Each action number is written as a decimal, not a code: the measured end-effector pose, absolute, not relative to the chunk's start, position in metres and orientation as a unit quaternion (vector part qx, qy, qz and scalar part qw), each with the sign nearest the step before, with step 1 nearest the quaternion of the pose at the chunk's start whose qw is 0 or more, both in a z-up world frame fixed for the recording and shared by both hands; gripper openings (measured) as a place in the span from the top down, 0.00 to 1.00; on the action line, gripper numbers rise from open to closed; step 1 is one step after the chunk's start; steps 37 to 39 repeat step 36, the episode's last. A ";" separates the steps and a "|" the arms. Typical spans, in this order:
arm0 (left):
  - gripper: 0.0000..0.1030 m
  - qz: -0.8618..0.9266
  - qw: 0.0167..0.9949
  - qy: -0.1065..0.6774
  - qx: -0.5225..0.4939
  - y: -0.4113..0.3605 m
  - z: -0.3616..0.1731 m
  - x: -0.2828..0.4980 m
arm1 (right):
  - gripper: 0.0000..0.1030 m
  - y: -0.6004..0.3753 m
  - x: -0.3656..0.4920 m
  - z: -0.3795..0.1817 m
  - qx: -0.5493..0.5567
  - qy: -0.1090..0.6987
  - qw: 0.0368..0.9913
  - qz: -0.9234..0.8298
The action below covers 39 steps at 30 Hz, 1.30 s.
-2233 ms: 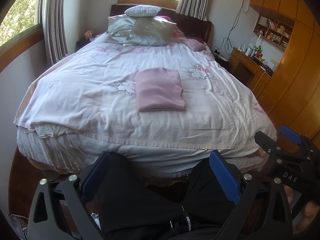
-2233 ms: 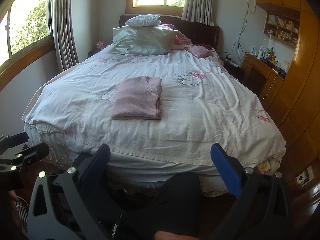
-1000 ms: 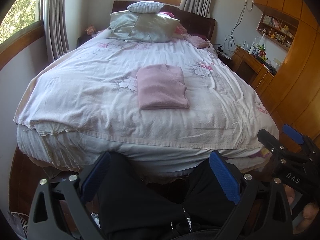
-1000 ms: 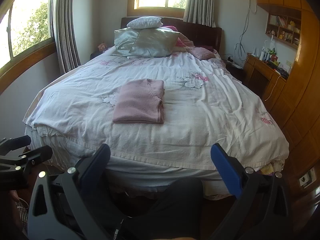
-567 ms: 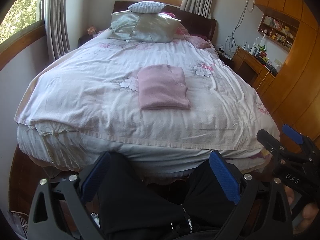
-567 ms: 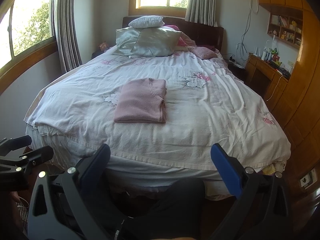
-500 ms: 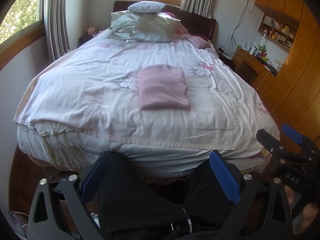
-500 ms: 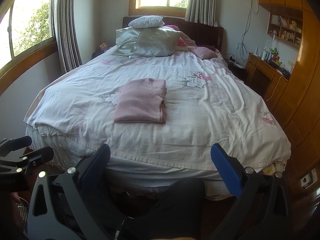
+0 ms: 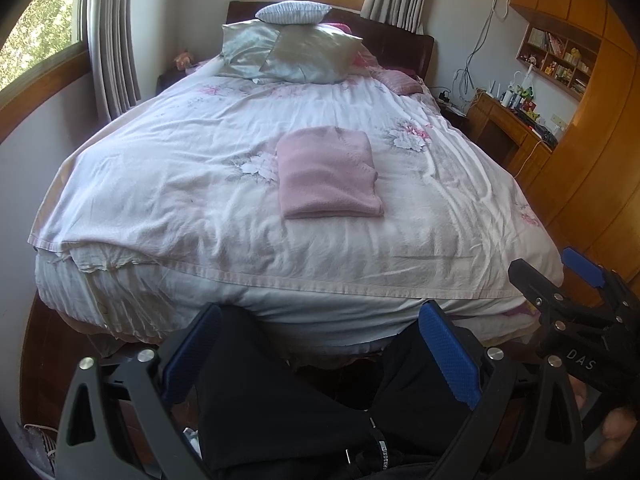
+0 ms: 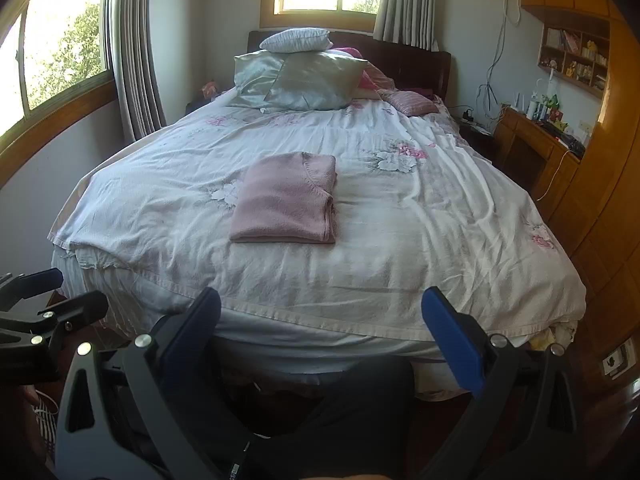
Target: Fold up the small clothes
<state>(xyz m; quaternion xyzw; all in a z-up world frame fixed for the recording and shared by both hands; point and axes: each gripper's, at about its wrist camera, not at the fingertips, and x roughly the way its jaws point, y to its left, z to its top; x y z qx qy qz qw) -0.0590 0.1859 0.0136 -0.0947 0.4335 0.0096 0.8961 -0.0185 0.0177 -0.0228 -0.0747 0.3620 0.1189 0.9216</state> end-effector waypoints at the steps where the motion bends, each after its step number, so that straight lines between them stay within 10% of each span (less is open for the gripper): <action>1: 0.04 0.010 0.895 0.435 -0.095 0.187 0.012 -0.058 | 0.03 0.018 -0.018 -0.023 -0.075 0.362 0.922 0.119; 39: 0.04 0.002 0.889 0.447 -0.096 0.191 -0.004 -0.040 | 0.03 0.015 -0.008 -0.025 -0.075 0.357 0.923 0.120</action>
